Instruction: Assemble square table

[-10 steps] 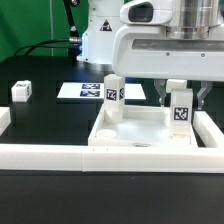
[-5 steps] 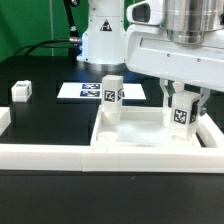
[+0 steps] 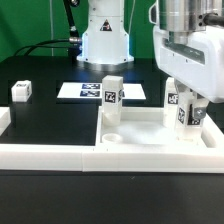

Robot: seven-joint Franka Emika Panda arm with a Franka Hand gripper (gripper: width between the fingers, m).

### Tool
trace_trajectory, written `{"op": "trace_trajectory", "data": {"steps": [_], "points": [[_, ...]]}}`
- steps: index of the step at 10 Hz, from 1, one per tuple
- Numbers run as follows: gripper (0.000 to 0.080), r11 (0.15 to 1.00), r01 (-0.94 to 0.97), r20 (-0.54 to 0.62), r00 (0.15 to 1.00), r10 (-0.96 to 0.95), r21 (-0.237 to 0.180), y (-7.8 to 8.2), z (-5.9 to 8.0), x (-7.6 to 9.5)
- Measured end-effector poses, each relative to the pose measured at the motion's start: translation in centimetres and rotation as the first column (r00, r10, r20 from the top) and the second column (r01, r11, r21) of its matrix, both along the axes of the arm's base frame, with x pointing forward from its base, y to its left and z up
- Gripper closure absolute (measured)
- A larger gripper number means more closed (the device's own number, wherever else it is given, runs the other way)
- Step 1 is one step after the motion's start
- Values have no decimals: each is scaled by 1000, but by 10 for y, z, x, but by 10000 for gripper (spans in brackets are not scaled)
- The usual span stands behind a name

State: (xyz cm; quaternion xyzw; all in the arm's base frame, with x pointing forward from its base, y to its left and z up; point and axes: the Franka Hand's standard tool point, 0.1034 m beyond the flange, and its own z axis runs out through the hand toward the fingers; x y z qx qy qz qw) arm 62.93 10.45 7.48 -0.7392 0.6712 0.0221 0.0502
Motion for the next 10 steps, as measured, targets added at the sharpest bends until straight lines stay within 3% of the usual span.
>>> {"op": "trace_trajectory", "data": {"steps": [3,5,6,7,8,9,10], "points": [[508,977,212,-14,977,-212,14,13,0,0],[508,978,209,-14,978,-209,16,14,-1,0],[421,981,193,-13,981,-193,15,14,-1,0],[268,986,167,-14,986,-167,12,15,-1,-2],[268,999,34,-35,999,-34,0,16,-2,-8],[175,986,-165,-62,985,163,-28,16,0,-10],[155,942,-331,-58,943,328,-46,17,2,-6]]}}
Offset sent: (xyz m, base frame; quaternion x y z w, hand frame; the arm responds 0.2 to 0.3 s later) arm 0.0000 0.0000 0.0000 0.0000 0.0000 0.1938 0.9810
